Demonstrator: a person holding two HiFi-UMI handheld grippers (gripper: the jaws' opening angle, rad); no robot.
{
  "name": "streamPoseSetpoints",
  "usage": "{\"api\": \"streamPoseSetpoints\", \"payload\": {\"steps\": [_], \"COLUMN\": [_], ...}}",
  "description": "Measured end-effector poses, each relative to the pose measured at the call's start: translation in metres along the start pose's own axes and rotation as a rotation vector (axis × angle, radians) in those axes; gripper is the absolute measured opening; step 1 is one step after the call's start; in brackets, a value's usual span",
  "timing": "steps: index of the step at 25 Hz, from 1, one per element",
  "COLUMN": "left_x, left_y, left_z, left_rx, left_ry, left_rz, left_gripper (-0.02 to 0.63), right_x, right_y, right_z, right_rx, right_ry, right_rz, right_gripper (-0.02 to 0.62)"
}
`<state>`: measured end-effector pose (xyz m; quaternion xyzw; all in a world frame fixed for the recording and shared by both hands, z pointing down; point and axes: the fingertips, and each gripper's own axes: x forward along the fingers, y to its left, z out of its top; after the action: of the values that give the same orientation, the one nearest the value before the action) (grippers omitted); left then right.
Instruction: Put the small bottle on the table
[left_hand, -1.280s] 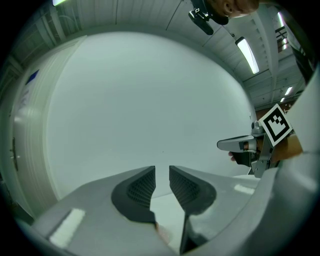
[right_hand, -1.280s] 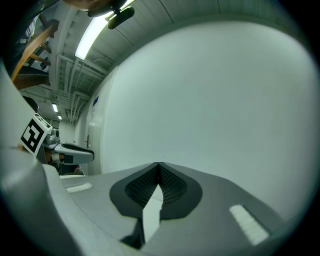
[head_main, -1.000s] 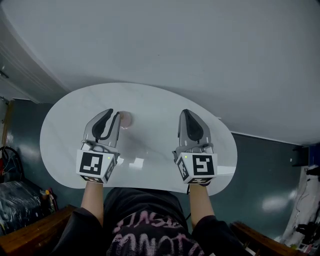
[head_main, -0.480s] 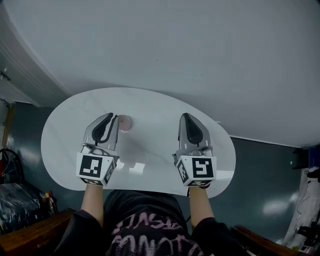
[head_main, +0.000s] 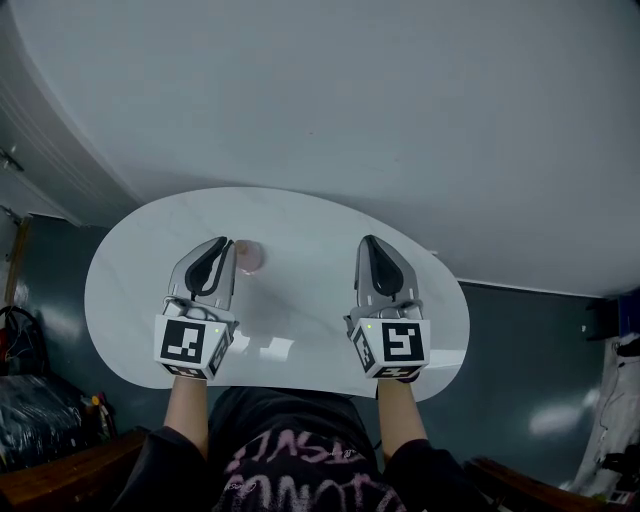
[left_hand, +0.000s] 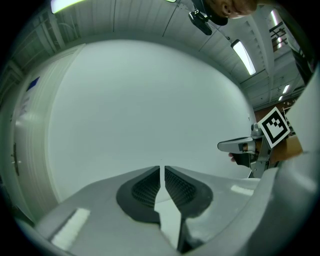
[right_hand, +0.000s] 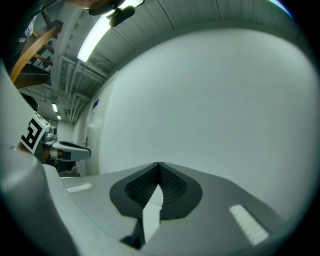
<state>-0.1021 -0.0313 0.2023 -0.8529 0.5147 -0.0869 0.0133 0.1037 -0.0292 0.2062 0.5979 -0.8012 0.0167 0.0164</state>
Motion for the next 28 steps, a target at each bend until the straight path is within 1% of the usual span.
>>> {"api": "streamPoseSetpoints", "payload": {"steps": [7,10,15,20,23,28], "left_x": [-0.006,-0.010,-0.015,-0.019,-0.019,-0.019], "left_y": [0.002,0.004,0.003,0.001,0.002,0.000], "left_z": [0.003,0.008,0.011,0.013,0.015,0.012], "left_rx": [0.003,0.015,0.022,0.016,0.026,0.017], "left_ry": [-0.010,-0.041,-0.061,-0.064,-0.080,-0.058], "left_rz": [0.013,0.021,0.025,0.023,0.024,0.017], "left_gripper": [0.020,0.014,0.000,0.000,0.000,0.000], "right_x": [0.000,-0.003,-0.007,-0.009,-0.009,-0.011], "right_y": [0.004,0.007,0.011,0.012,0.012,0.012], "right_z": [0.003,0.007,0.010,0.011,0.010,0.009], "right_rx": [-0.010,-0.018,-0.027,-0.032,-0.033,-0.038], "right_ry": [-0.011,-0.015,-0.020,-0.020,-0.018,-0.018], "right_rz": [0.013,0.020,0.026,0.026,0.026,0.023], "right_gripper": [0.009,0.008,0.008,0.008,0.008,0.008]}}
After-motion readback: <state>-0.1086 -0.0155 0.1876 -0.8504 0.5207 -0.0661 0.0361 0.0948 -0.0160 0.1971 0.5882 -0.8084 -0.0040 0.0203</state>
